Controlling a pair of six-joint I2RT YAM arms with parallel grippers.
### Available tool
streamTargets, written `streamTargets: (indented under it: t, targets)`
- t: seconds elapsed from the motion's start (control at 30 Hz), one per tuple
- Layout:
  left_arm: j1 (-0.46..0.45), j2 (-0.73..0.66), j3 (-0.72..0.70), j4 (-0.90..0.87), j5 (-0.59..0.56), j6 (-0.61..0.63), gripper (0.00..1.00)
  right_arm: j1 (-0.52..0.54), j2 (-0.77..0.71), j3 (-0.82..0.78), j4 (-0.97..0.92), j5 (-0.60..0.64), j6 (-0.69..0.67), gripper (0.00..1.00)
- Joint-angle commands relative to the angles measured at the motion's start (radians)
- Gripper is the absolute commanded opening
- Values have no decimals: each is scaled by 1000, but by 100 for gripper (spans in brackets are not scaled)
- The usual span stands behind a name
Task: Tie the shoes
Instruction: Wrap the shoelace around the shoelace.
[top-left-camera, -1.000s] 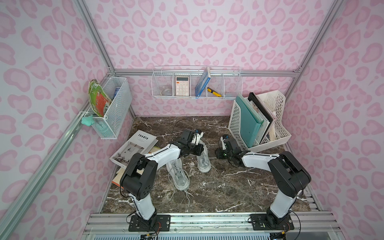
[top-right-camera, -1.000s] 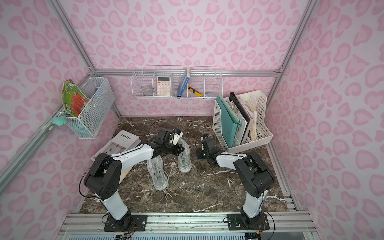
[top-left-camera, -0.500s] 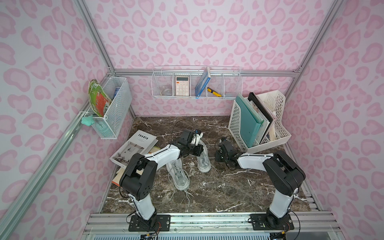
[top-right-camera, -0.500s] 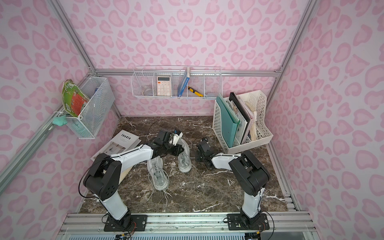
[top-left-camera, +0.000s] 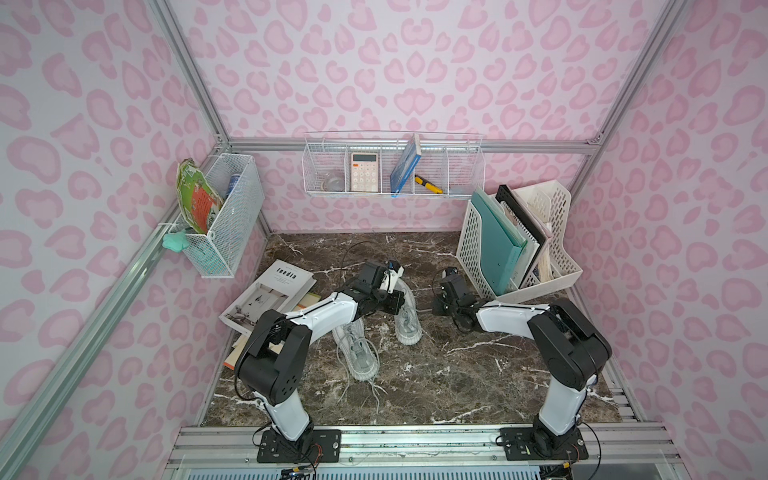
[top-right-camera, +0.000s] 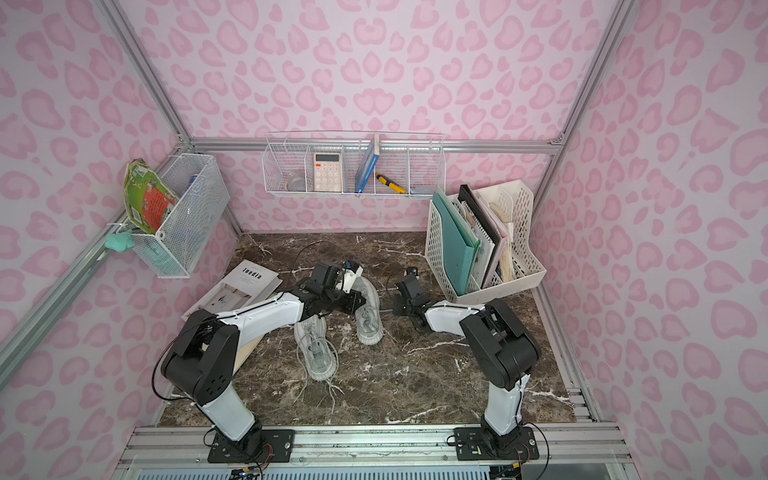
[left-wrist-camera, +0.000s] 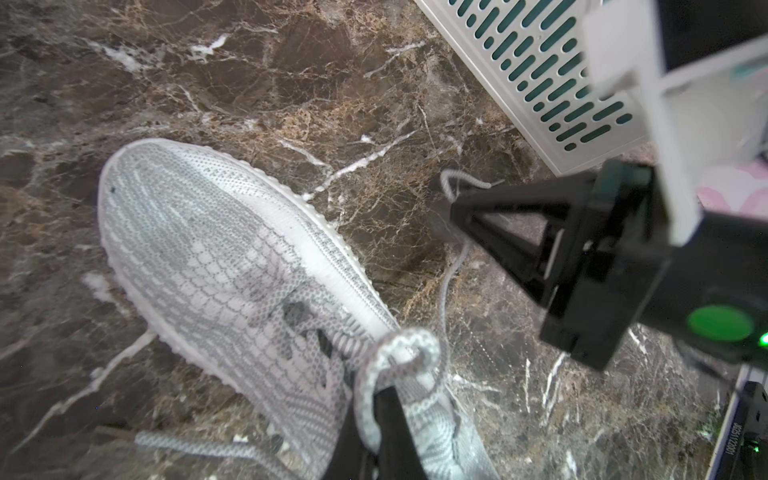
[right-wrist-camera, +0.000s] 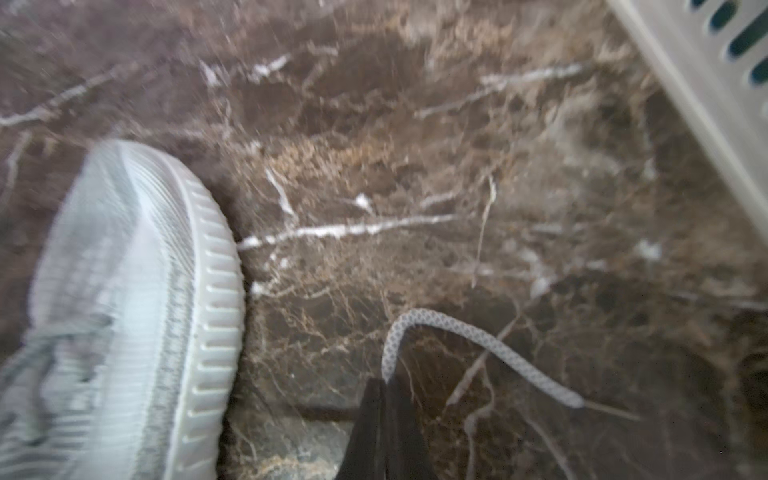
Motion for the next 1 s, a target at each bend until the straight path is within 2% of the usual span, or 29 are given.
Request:
streamTargets:
  t: [0.0,0.27,0.57,0.97]
  targets:
    - [2,-12,-14,37,0,-2,0,-35,-22,17,167,-170,-65,0]
    - [2,-32,-61,101,-11,-13,0,-59,66,185,228,-529,-161,0]
    - [2,-51,-108,149,-14,-25,0,-55,204,339,207,-853,-153,0]
    - [1,-63,-144,180,-19,-27,0,-35,364,548,13,-1027,-209,1]
